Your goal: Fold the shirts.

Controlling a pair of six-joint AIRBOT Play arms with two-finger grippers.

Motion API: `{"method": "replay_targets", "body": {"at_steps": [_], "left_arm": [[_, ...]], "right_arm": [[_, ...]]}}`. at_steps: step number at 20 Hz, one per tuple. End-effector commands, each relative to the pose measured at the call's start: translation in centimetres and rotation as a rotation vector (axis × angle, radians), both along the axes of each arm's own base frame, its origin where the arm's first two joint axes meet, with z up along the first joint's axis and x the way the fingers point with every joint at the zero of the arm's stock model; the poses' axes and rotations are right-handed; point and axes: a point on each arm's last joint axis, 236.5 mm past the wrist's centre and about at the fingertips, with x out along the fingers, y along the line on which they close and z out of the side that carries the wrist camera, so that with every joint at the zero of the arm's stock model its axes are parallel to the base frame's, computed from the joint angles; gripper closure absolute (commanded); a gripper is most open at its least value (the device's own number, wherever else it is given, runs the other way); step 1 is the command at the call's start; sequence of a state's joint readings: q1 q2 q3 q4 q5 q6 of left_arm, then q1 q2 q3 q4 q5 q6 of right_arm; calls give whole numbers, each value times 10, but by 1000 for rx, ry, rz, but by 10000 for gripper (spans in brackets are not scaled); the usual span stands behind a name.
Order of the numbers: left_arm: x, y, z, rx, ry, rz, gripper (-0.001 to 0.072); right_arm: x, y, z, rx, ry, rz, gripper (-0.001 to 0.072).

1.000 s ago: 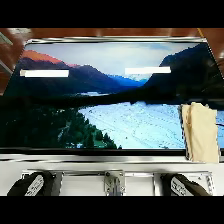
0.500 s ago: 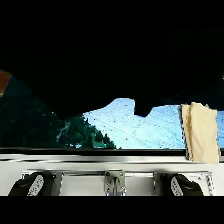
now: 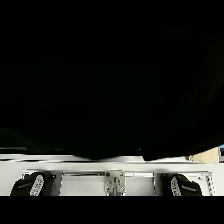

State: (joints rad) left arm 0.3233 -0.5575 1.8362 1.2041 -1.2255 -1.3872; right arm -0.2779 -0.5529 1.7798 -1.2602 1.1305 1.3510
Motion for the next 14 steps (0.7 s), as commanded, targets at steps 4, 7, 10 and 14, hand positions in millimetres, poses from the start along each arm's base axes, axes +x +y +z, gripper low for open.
{"method": "replay_targets", "body": {"at_steps": [4,7,10,14], "left_arm": [[48,22,-91,-66,312,21,666],[98,38,-185,-151,569,12,666],[146,53,-304,-253,874,8,665],[236,46,-413,-293,1070,-85,665]], "right_arm": [[47,-28,-135,50,604,-39,655],[94,-37,-236,147,967,1,655],[161,-37,-333,318,1131,48,655],[284,2,-403,613,1038,213,655]]}}
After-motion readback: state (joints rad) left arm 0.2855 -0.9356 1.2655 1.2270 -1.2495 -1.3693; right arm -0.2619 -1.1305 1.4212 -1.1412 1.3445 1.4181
